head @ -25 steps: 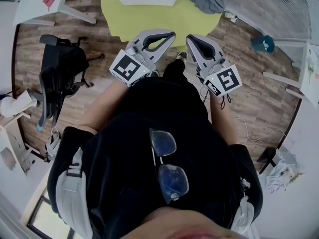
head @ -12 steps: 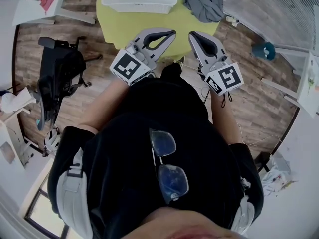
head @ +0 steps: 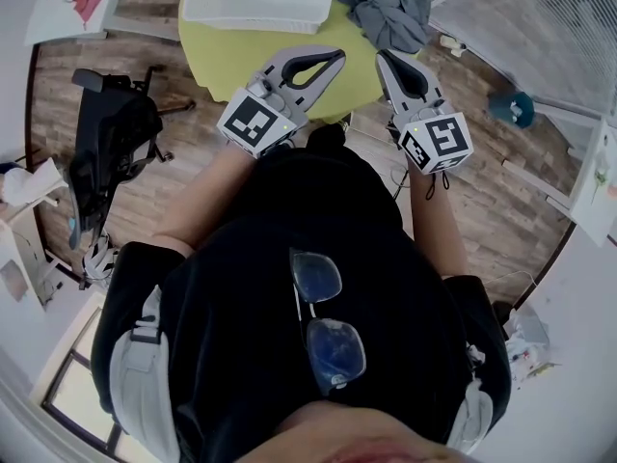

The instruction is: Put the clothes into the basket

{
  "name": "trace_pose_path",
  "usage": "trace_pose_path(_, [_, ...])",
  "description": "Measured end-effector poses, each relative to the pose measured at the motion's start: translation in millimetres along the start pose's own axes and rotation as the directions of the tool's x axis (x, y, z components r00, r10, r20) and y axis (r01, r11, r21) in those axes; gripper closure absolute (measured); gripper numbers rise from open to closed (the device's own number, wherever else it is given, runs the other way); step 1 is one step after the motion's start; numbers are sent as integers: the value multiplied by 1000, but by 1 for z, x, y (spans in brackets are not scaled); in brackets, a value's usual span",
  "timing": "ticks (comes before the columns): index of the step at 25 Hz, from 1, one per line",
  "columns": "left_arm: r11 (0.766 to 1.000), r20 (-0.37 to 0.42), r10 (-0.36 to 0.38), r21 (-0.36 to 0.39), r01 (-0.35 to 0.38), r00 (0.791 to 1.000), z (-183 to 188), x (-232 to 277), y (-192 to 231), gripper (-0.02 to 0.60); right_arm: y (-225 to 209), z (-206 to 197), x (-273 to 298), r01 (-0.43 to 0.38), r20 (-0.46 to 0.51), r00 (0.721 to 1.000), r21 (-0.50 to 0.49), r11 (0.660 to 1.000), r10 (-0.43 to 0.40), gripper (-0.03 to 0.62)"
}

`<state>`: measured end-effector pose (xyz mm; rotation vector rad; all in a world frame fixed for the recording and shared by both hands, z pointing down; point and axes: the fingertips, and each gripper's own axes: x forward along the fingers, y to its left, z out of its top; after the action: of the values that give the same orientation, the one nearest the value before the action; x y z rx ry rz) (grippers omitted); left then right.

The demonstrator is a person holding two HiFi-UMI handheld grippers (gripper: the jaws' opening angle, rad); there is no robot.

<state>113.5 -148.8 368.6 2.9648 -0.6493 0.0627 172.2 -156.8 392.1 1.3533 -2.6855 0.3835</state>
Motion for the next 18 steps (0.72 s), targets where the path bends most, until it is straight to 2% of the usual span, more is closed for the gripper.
trace_pose_path(3, [1000,-24,17,18,-17,1000,-4,20,6,571,-26,-7,4,14,-33,999,19,1000,-13,563])
trace_pose_path(9, [996,16,87,12,-87,996,-6,60,27,571,-72,-26,18,29,-102,994,35,999,-25,563])
trace_pose_path(13, [992,-26,122,37,-121,992,-16,82,38,571,-103,-47,30,35,-173,985,48,998,-26,563])
trace_pose_path(18, [981,-27,193,40,-192,981,-28,104,58,571,-137,-74,50,46,-248,968,72,996,-27,562])
